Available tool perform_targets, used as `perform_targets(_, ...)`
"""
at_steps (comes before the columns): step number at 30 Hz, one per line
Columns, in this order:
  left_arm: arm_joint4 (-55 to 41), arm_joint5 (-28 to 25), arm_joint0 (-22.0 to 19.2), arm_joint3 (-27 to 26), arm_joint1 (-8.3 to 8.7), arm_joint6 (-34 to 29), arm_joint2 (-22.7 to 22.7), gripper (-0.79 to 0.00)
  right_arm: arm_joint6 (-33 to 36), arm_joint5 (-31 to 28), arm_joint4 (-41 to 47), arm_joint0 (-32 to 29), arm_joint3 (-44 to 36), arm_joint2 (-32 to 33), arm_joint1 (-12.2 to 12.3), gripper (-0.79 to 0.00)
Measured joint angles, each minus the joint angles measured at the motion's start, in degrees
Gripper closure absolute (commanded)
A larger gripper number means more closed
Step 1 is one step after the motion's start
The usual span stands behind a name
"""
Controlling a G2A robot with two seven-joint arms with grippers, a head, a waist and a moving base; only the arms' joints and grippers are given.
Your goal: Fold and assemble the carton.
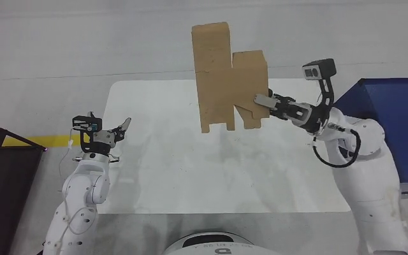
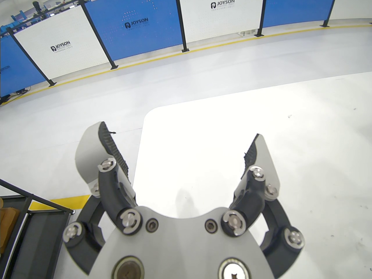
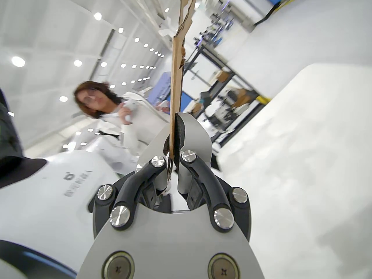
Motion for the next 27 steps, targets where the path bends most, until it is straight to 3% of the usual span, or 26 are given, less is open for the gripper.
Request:
perform_targets(4, 0.0, 0.0, 0.0, 0.0, 0.0, 0.0, 0.0, -0.785, -5.3, -6.1, -9.2, -1.5, -0.8, 0.2, -0.1, 0.0)
perform_targets(9, 0.0, 0.0, 0.0, 0.0, 0.0, 0.0, 0.0, -0.785, -6.9, -5.9, -6.9, -2.9, 1.1, 0.6, -0.1, 0.0)
perform_targets(12, 0.0, 0.0, 0.0, 0.0, 0.0, 0.0, 0.0, -0.785, -5.8, 0.0, 4.9, -3.3, 3.2, -0.9, -0.4, 0.0)
perform_targets(15, 0.0, 0.0, 0.0, 0.0, 0.0, 0.0, 0.0, -0.785, -1.9, 9.1, 24.6, -3.0, 6.6, -1.7, -0.8, 0.0)
perform_targets(20, 0.0, 0.0, 0.0, 0.0, 0.0, 0.0, 0.0, -0.785, 3.5, 29.9, 59.7, -3.1, 13.5, -2.9, -1.8, 0.0)
perform_targets(23, 0.0, 0.0, 0.0, 0.0, 0.0, 0.0, 0.0, -0.785, 2.8, 37.9, 72.1, -3.9, 15.4, -3.8, -2.2, 0.0)
perform_targets(27, 0.0, 0.0, 0.0, 0.0, 0.0, 0.0, 0.0, -0.785, 1.0, 42.2, 79.4, -5.6, 15.1, -5.9, -2.8, 0.0)
